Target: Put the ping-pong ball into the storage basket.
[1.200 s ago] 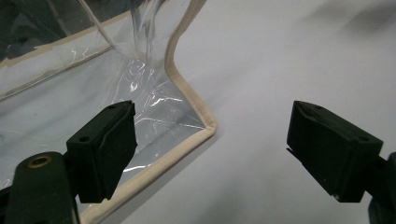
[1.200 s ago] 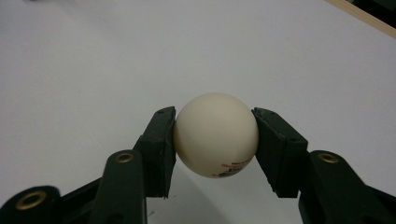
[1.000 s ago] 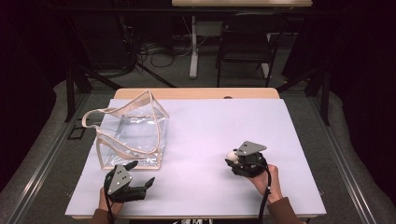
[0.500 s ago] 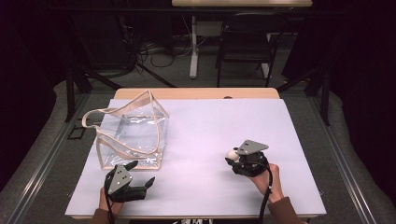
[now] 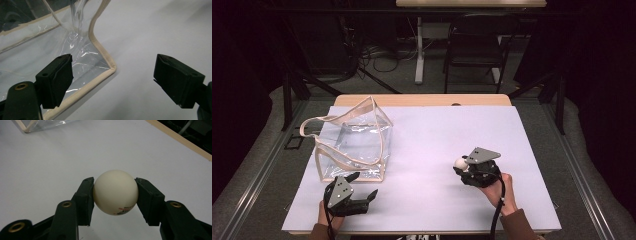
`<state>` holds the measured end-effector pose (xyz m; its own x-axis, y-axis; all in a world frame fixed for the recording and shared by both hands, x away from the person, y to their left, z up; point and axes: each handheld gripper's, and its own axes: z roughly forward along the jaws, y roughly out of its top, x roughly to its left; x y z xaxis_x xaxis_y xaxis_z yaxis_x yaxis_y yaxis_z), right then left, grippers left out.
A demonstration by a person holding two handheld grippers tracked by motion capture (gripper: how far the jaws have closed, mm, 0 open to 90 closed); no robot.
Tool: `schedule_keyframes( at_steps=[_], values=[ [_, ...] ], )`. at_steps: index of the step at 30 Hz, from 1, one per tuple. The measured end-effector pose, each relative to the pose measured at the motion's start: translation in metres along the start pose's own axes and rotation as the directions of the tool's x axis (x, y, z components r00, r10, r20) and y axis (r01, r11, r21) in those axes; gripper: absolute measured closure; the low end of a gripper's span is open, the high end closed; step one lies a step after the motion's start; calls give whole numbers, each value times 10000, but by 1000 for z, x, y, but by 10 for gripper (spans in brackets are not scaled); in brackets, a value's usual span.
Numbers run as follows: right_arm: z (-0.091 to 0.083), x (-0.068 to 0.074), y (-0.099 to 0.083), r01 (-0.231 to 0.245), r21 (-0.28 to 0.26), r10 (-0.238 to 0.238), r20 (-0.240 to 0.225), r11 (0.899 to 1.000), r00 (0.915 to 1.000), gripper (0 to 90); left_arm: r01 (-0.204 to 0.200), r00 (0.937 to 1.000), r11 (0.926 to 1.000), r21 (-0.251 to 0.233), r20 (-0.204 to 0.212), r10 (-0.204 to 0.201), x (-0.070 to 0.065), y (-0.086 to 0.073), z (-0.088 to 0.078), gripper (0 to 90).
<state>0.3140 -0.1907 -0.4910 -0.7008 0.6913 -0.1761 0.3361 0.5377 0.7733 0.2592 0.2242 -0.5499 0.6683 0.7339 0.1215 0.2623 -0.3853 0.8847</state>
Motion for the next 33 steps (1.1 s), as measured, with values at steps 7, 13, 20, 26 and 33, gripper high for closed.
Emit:
schedule_keyframes(
  at_steps=[7, 13, 20, 26, 33],
  values=[
    [-3, 0, 3, -27, -106, 26, -57, 9999, 10000, 508, -34, 10000, 10000, 5, 27, 34, 0, 0, 0, 161],
    [-6, -1, 5, -33, -165, 32, -82, 9999, 10000, 508, -50, 10000, 10000, 17, -20, 50, 0, 0, 0, 161],
    [-8, -1, 9, 15, -189, -17, -66, 9998, 10000, 508, -51, 10000, 10000, 4, -11, 51, 0, 0, -1, 160],
    [-8, -1, 11, 68, -193, -70, -80, 9998, 9999, 508, -46, 10000, 10000, -31, -22, 45, 0, 0, -1, 161],
    [-9, -2, 13, 62, -216, -64, -85, 9997, 9999, 508, -74, 9998, 9999, -133, 173, 76, 0, 0, 0, 160]
  ],
)
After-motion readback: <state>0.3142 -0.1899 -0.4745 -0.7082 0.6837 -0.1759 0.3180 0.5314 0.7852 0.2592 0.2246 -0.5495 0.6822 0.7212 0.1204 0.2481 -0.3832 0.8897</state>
